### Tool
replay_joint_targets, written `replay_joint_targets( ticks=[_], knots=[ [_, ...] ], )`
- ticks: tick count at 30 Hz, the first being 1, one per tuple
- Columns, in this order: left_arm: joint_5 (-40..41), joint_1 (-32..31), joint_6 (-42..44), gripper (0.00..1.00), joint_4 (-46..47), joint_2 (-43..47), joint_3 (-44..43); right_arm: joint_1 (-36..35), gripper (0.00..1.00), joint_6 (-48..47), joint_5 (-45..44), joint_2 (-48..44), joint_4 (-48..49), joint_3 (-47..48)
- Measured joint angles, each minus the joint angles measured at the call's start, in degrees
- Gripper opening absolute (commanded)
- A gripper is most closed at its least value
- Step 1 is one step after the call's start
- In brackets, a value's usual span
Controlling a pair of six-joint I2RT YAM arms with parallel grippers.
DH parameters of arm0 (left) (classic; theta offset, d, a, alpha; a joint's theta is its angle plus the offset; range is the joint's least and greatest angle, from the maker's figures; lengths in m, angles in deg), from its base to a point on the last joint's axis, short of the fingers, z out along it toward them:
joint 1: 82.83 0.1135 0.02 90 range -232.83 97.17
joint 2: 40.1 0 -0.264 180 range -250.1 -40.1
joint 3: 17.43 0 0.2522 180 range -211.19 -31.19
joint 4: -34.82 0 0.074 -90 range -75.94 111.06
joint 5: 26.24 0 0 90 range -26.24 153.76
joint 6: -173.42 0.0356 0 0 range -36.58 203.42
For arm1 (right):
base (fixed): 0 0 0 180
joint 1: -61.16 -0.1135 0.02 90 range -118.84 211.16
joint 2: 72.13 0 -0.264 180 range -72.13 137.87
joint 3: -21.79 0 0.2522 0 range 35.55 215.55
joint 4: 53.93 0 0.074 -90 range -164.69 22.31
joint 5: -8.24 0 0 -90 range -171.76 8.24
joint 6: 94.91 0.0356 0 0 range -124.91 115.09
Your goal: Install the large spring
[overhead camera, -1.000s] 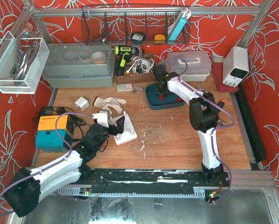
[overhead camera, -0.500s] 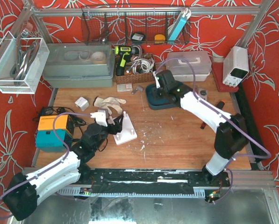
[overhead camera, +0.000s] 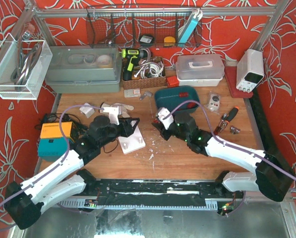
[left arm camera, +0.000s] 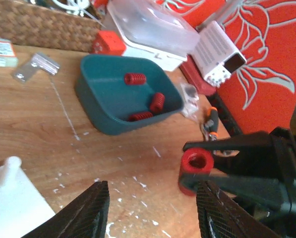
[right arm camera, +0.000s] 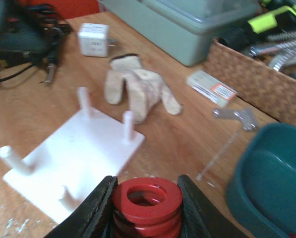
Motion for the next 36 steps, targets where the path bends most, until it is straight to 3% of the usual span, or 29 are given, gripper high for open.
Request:
replay_joint_targets(
  ticks=[3,10,24,31,36],
  knots=[
    [-3.82,0.0,0.98,0.47,-5.27,-3.3,-5.75,-2.43,0.01,-2.82,1.62,-1.25,5.07,-3.3],
    [-10.67,0.0,5.62,0.56,-14.86,-9.73,-15.96,-5.44,0.01,-6.4,2.93,-1.62,12.66,-4.68],
    [-22.01,-0.04,11.37,0.59,-22.71,-19.96,-22.56,-8.57,0.0,-10.64,3.61,-1.55,14.53,-5.25],
    [-23.98,0.02,12.55,0.49,-23.98,-21.31,-23.1,-9.14,0.0,-12.33,2.27,-1.53,13.6,-5.35],
    [-24.41,0.02,12.83,0.34,-24.94,-21.33,-23.17,-9.66,0.0,-13.18,1.27,-1.2,13.33,-5.38]
  ],
)
